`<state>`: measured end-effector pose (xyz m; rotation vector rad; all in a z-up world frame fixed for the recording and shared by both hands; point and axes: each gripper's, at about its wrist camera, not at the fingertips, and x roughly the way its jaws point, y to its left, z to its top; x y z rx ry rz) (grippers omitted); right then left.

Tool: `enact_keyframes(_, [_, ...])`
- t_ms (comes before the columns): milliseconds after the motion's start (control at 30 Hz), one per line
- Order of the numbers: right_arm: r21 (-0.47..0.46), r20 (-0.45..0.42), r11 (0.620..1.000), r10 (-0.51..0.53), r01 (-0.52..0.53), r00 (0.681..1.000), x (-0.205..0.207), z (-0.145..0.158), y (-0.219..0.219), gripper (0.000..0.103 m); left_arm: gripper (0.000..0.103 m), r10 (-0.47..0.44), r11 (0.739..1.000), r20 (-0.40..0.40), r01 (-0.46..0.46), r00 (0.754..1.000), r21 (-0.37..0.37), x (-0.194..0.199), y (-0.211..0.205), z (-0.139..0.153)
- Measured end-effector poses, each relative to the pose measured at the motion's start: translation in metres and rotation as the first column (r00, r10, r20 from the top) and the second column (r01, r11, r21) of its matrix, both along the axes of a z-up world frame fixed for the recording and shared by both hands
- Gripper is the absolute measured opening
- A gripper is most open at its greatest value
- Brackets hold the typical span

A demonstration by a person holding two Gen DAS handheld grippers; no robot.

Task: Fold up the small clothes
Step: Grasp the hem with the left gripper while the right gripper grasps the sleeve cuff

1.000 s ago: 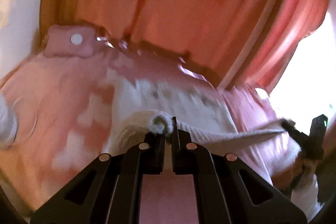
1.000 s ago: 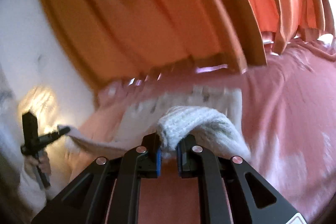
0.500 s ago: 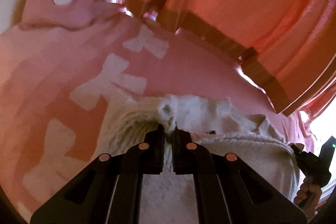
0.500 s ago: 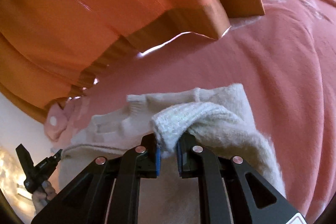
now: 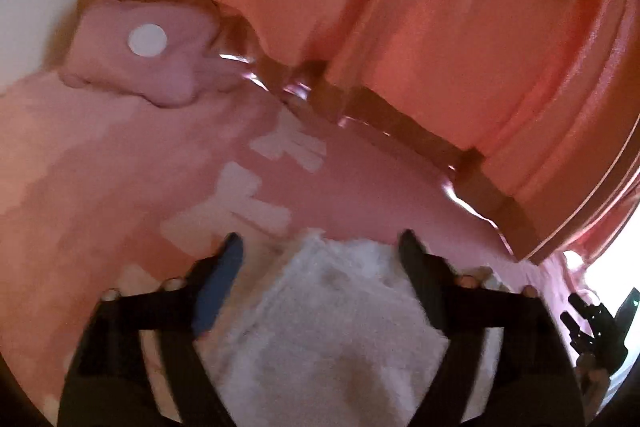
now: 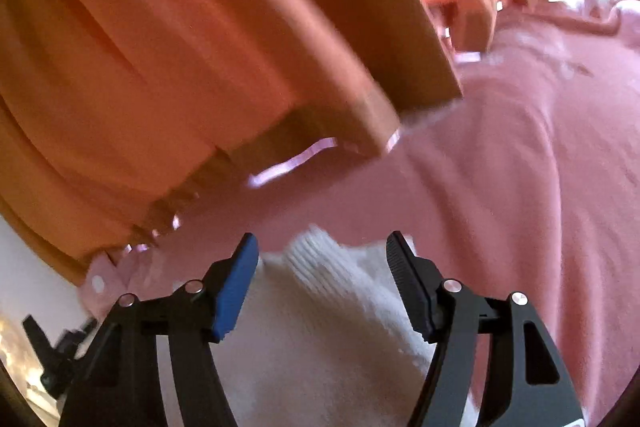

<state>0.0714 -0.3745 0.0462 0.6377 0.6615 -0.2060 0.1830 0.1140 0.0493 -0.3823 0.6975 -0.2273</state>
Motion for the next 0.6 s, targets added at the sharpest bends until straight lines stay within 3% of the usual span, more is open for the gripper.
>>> enact_keyframes(167, [-0.101, -0.182, 0.992, 0.051, -0.070, 0.982, 0.025, -0.024, 0.019, 0.066, 0.079, -0.074, 0.996, -0.131, 0.066, 0.989, -0.063, 0.011, -0.004, -0.024])
enact_keyframes(233, [-0.150, -0.205, 0.985, 0.056, -0.088, 0.977, 0.026, -0.026, 0.025, 0.060, 0.075, -0.093, 0.995, -0.160, 0.096, 0.983, 0.009, 0.015, -0.017, -0.030])
enact_keyframes(267, [-0.172, -0.215, 0.981, 0.053, -0.091, 0.975, 0.027, -0.025, 0.027, 0.047, 0.063, -0.097, 0.993, -0.169, 0.106, 0.981, 0.045, 0.016, -0.022, -0.031])
enact_keyframes(300, [-0.197, -0.227, 0.976, 0.048, -0.094, 0.973, 0.027, -0.025, 0.029, 0.025, 0.053, -0.100, 0.990, -0.178, 0.115, 0.979, 0.078, 0.018, -0.026, -0.033])
enact_keyframes(333, [-0.206, -0.229, 0.973, 0.052, -0.100, 0.972, 0.027, -0.023, 0.028, 0.013, 0.029, -0.102, 0.989, -0.185, 0.120, 0.978, 0.091, 0.019, -0.028, -0.034])
enact_keyframes(367, [-0.208, -0.213, 0.973, 0.054, -0.099, 0.975, 0.027, -0.020, 0.028, 0.009, 0.015, -0.109, 0.987, -0.188, 0.129, 0.976, 0.095, 0.021, -0.029, -0.035])
enact_keyframes(433, [-0.200, -0.136, 0.976, 0.058, -0.084, 0.989, 0.021, -0.006, 0.027, 0.008, 0.010, -0.103, 0.989, -0.165, 0.119, 0.981, 0.092, 0.019, -0.027, -0.030])
enact_keyframes(500, [-0.117, 0.040, 0.990, 0.078, -0.073, 0.996, 0.005, 0.020, 0.021, 0.007, 0.009, -0.078, 0.993, -0.106, 0.087, 0.991, 0.078, 0.015, -0.022, -0.015])
enact_keyframes(567, [-0.061, 0.218, 0.996, 0.081, -0.069, 0.973, -0.016, 0.046, 0.016, 0.007, 0.008, -0.061, 0.998, -0.030, 0.062, 0.998, 0.018, 0.009, -0.015, 0.004])
enact_keyframes(600, [-0.084, 0.228, 0.995, 0.066, -0.048, 0.971, -0.019, 0.050, 0.016, 0.007, 0.008, -0.050, 0.999, 0.009, 0.050, 0.999, 0.000, 0.006, -0.012, 0.015])
